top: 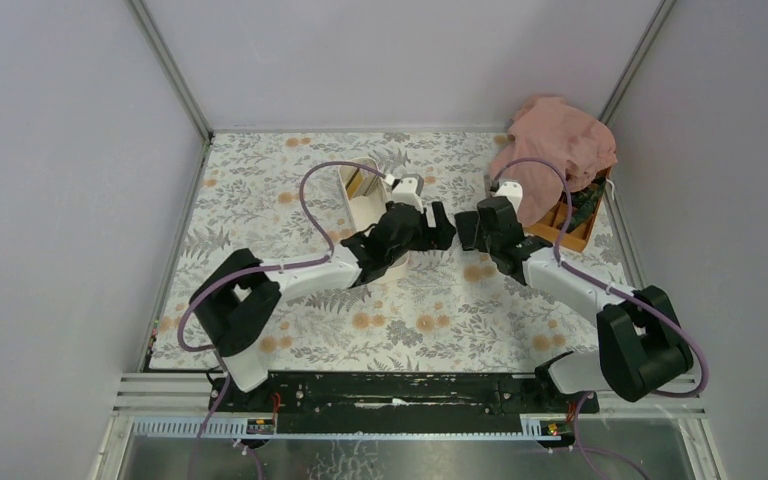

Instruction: Take the credit cards out of the card holder

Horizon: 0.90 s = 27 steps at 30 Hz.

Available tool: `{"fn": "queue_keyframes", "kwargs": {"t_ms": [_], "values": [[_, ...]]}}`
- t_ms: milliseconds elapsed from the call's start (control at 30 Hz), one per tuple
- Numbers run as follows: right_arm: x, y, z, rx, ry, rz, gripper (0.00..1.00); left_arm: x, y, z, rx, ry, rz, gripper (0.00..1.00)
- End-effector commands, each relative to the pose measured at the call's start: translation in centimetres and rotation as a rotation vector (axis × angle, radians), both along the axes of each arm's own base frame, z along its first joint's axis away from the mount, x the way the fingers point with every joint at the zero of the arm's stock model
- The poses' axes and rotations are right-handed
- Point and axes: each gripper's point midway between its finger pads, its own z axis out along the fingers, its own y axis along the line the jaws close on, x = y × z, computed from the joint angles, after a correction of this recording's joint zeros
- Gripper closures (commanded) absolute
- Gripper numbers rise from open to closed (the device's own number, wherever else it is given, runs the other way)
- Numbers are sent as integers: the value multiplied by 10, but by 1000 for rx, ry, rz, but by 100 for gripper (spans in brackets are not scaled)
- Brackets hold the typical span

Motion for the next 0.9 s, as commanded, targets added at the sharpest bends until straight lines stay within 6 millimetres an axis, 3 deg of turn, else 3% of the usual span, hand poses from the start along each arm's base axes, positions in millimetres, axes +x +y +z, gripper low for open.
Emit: {"fn": "queue_keyframes", "kwargs": {"t_ms": [0, 200, 367, 700, 867], "values": [[4, -7, 22, 40, -76, -37, 100, 3, -9, -11, -1, 50, -11, 11], [0, -10, 25, 45, -81, -38, 100, 12, 12, -41, -2, 144, 34, 11], [0, -10, 25, 49, -80, -36, 99, 13, 39, -50, -6, 170, 80, 11], [2, -3, 20, 75, -64, -21, 99, 3, 80, -45, 74, 130, 160, 10], [2, -2, 18, 77, -60, -17, 99, 2, 92, -23, 63, 73, 190, 9]]}}
